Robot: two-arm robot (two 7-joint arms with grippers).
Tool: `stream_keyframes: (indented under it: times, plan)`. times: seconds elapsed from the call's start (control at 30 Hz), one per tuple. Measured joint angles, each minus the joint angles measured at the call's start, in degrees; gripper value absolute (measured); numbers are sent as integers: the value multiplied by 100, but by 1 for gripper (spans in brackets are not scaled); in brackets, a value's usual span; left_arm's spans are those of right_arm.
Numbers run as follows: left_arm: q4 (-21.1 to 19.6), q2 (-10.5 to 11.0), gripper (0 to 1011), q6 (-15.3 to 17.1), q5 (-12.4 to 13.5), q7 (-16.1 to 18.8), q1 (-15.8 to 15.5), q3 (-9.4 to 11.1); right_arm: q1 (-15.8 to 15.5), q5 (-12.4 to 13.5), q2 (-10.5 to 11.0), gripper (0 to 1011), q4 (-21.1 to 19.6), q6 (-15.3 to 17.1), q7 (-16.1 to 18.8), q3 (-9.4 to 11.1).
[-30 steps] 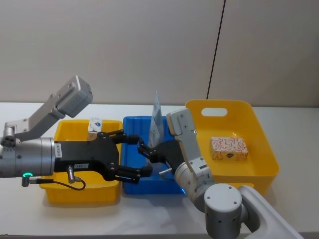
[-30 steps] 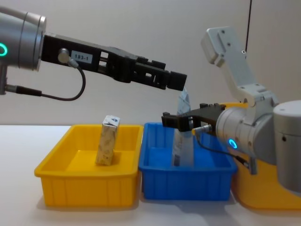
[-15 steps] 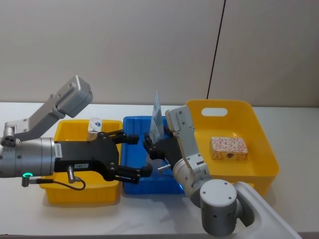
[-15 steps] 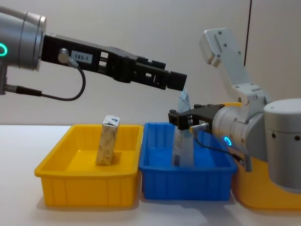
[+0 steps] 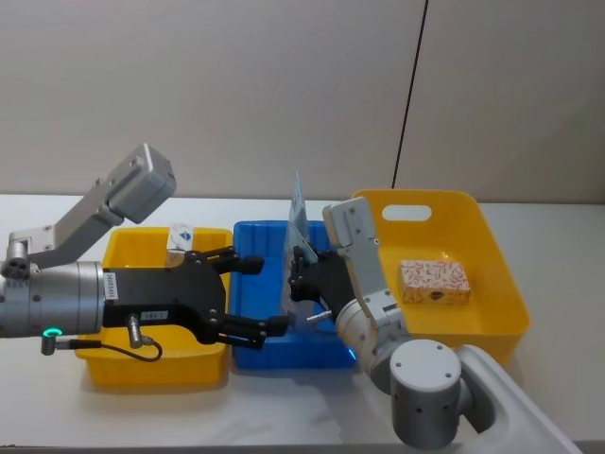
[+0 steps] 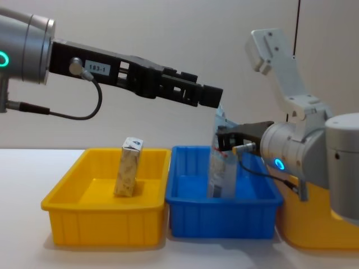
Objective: Bimanual collaborative sorting of washing and personal care products
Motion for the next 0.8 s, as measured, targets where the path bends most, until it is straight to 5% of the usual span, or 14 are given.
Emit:
stream_keyframes:
  times: [0.2,0.8]
  plan:
    - [0,0,1001,0,0,0,0,0,-82,42,81,6,-156,-8,98,73]
    - [0,0,1001,0,0,0,0,0,-116,319,206,0,-560,-171,555,354]
